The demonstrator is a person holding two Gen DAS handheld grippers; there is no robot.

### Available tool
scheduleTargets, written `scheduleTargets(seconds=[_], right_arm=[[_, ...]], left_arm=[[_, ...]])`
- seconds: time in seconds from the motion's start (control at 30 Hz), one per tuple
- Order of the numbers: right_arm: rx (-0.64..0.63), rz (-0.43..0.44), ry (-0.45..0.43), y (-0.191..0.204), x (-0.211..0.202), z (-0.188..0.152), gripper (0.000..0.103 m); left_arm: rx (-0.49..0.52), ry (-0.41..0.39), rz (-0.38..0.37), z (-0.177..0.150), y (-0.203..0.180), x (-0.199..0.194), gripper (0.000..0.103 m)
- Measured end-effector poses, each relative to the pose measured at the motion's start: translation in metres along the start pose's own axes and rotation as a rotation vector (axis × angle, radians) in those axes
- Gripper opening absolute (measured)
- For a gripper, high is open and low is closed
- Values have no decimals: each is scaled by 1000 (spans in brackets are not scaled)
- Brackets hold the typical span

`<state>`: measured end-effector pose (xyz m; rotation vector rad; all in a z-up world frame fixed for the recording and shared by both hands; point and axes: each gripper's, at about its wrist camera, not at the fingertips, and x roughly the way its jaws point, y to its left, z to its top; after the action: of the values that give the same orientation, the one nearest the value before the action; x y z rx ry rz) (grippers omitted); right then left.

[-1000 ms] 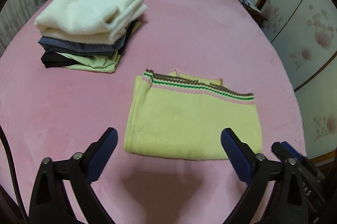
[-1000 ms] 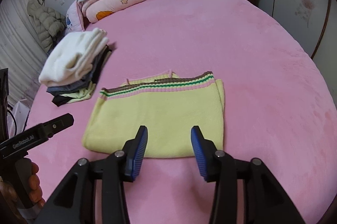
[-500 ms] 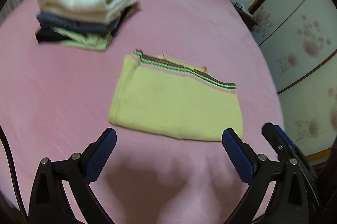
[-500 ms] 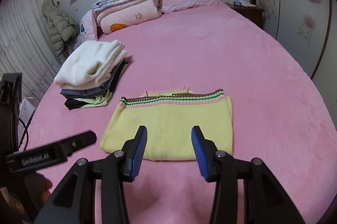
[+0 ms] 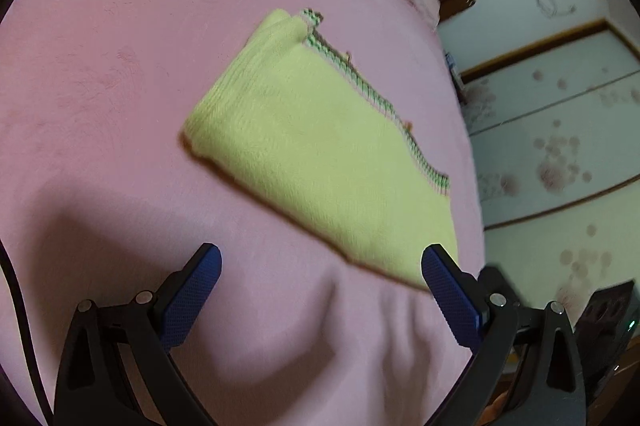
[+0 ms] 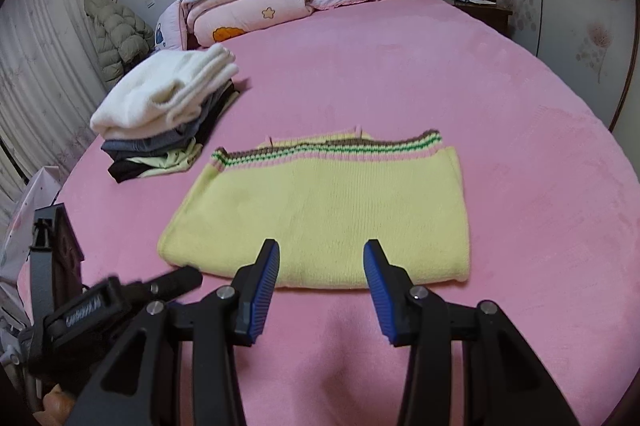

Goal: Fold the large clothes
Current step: 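Move both grippers to the side edge of the folded cardigan, then grasp the cardigan side with the right gripper and fold it across the middle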

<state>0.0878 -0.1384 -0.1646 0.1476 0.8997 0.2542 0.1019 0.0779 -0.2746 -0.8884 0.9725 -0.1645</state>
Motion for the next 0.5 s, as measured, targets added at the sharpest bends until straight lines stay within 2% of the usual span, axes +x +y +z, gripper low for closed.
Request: scheduleTargets(seconds=[0.13,0.37,0.47,0.5], right_arm=[[-9,12,11,-4,12,-7,44],[-23,42,-3,-5,23,-9,44],[-34,51,-4,-4,28,-7,44],[-42,54,-6,-3,30,-5,44]], left_arm=[[32,-67,-43,10,0,13,100],[54,-137,-73,29,-6,30,99],[38,-170,-74,36,-7,30,87],[29,-179,-76,38,-8,30,77]])
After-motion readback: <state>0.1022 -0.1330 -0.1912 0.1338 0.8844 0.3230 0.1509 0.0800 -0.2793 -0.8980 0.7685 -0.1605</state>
